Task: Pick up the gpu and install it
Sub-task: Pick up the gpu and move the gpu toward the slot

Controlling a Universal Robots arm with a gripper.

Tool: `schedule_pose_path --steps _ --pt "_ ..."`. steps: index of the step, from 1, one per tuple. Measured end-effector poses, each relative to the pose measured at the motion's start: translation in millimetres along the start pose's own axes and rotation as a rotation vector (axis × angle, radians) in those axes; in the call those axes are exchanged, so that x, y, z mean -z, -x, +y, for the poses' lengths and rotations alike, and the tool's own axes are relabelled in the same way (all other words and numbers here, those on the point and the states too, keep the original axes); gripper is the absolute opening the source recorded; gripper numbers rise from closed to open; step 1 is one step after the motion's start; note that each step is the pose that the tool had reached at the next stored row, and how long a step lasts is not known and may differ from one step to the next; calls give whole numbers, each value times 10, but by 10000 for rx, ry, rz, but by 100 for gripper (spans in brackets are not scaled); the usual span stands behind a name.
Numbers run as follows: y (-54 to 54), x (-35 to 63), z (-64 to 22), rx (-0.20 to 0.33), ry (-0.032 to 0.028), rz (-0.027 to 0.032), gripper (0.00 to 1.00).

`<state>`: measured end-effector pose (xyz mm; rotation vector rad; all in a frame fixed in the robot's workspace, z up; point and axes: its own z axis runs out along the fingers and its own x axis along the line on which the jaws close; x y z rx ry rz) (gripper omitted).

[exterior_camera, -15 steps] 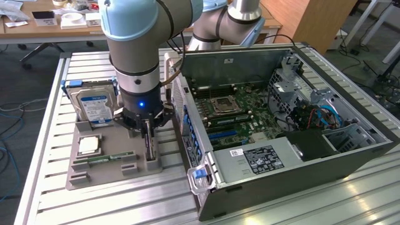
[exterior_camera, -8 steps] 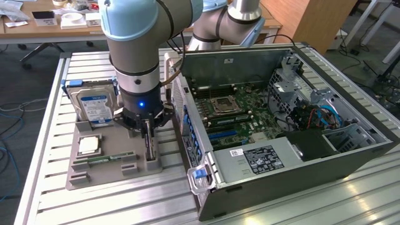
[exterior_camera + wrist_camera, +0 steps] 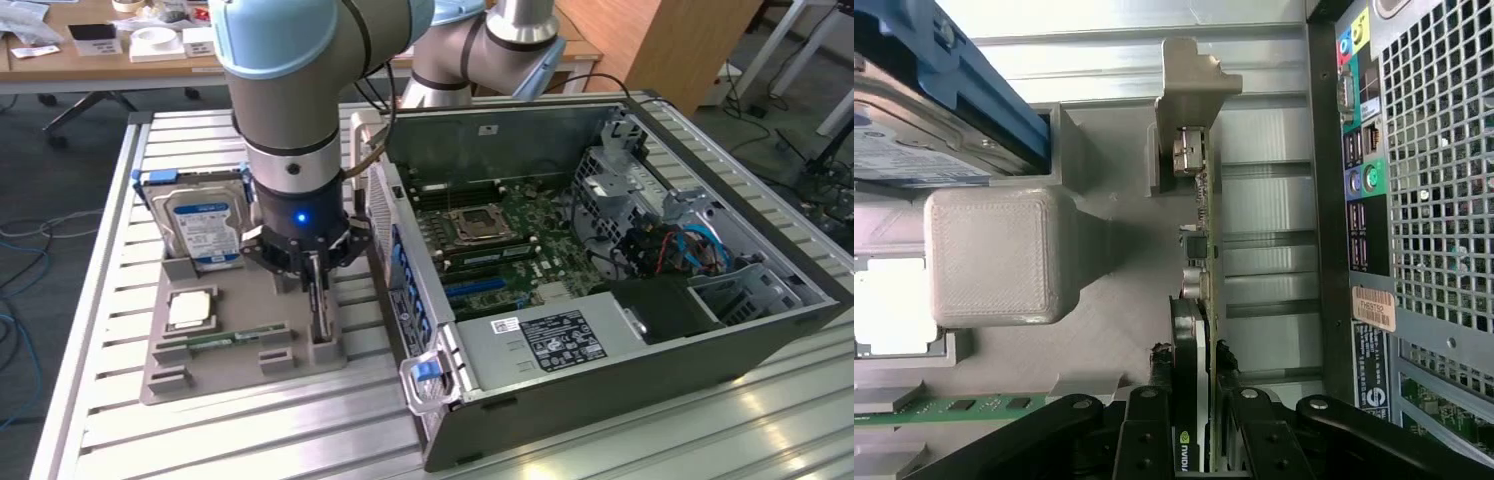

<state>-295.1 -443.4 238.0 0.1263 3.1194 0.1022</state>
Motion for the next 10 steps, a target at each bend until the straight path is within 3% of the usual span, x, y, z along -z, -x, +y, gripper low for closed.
schedule_pose_path --steps 10 --pt "10 285 20 -1 40 3 27"
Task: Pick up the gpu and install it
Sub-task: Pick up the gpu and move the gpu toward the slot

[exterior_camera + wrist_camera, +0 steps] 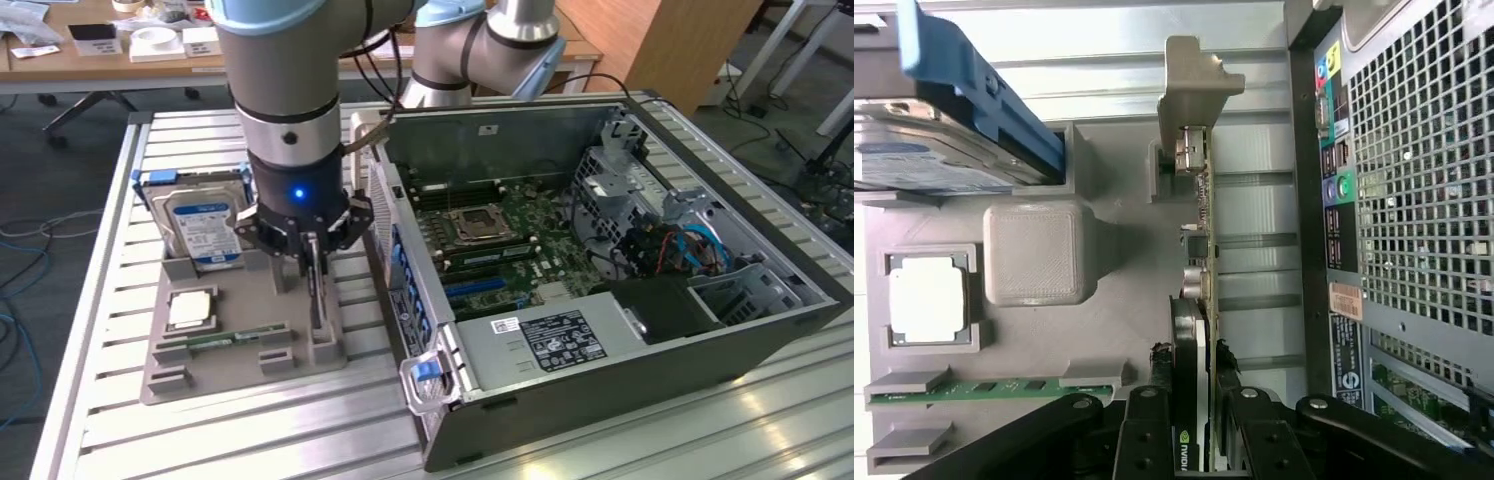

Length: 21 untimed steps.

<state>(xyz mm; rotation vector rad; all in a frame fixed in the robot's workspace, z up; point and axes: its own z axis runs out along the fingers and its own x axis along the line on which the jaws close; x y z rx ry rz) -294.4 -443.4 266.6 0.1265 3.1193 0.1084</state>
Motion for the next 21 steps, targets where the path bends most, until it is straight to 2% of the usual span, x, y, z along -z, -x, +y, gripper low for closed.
schedule_pose_path --steps 21 --pt "13 813 57 7 20 3 27"
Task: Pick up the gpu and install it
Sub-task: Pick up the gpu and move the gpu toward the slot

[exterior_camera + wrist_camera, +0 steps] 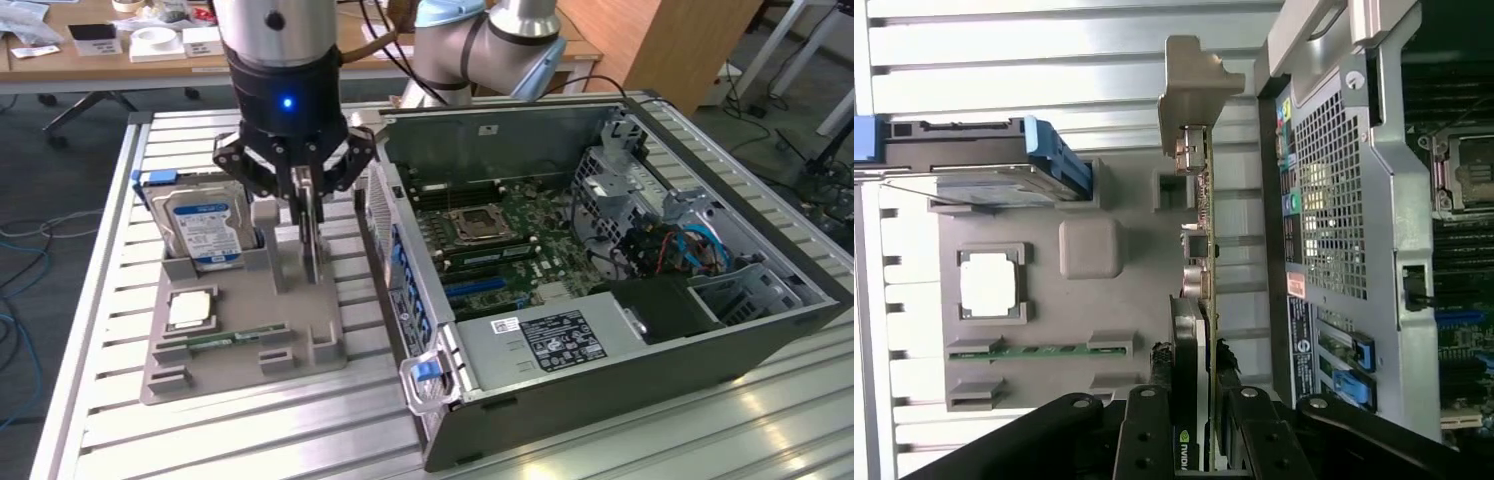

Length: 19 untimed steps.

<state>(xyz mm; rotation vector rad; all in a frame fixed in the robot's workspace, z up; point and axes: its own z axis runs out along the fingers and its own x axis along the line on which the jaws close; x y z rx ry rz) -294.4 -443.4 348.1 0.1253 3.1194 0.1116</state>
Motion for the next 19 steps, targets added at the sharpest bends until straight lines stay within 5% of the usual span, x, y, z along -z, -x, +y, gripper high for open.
schedule_pose_path --steps 8,19 --pt "3 205 15 0 1 -1 27" --pt "4 242 17 1 1 -1 27"
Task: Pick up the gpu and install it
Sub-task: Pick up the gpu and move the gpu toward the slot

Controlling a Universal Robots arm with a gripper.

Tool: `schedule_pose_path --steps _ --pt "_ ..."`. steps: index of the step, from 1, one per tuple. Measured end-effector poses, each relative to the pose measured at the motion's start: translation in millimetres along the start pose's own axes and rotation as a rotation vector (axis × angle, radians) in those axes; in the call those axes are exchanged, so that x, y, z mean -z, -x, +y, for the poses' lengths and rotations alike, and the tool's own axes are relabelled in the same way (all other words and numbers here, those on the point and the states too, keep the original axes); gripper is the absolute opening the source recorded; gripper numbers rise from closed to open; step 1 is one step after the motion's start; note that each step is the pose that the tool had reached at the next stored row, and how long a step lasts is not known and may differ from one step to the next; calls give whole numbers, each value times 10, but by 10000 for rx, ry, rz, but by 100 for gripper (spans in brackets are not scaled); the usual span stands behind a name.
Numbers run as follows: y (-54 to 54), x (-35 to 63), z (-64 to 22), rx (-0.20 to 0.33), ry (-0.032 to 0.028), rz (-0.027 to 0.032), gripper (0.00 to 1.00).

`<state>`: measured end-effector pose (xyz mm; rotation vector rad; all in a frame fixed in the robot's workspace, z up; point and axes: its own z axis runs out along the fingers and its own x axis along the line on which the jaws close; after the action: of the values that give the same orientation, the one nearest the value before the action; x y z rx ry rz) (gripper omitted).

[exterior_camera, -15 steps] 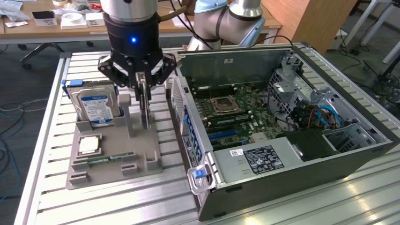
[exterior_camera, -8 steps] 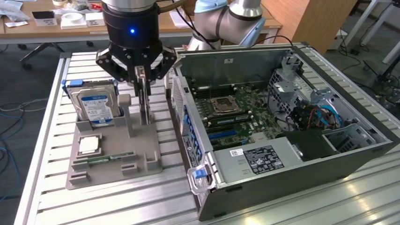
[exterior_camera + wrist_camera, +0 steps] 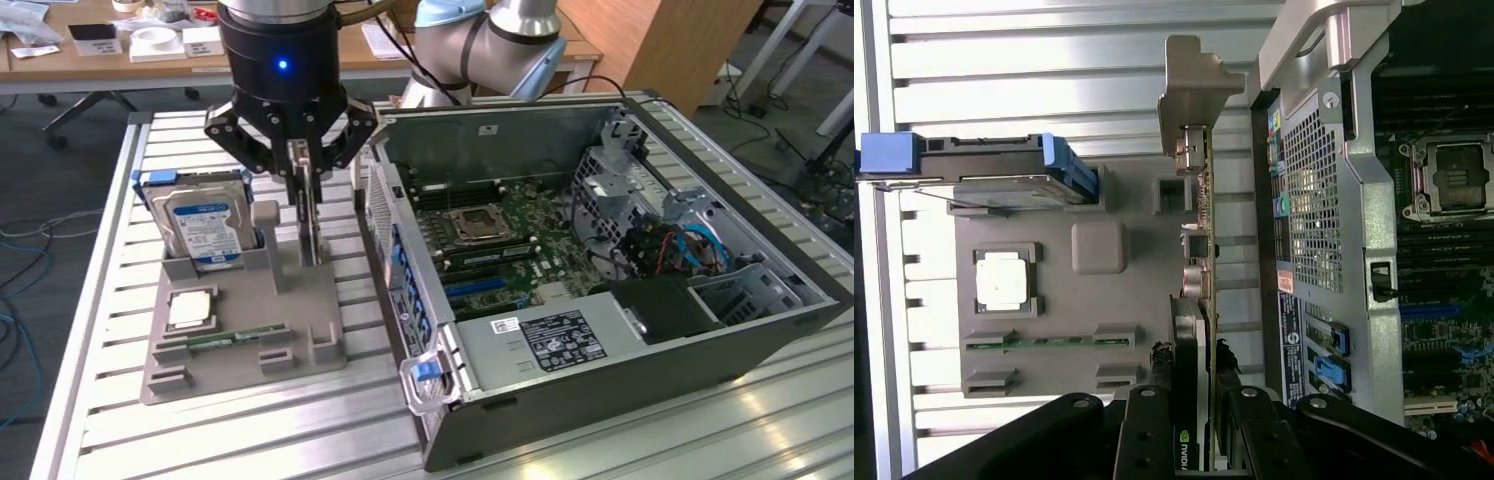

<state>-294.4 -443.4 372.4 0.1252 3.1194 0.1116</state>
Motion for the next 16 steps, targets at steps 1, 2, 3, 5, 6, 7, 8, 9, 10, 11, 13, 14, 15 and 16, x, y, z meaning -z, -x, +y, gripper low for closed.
schedule_pose_path --steps 1,2,3,5,6,7,8,9,10,11,13,14,15,16 --pt "0 1 0 -1 1 -1 27" --pt "0 10 1 -1 -3 3 27" --pt "0 20 1 0 -3 3 27" --pt "1 52 4 -1 -1 0 27" --pt "1 72 5 -1 0 0 27" --pt "1 95 7 -1 -1 0 27" --pt "2 118 9 -1 0 0 27" --pt "3 140 10 0 0 0 27" --pt "3 161 12 0 0 0 27" --pt "4 180 13 0 0 -1 27" --pt "5 219 16 -1 0 0 27" --pt "5 235 17 0 0 0 27" --pt "5 250 18 0 0 0 27" --pt "6 261 19 0 0 -1 27"
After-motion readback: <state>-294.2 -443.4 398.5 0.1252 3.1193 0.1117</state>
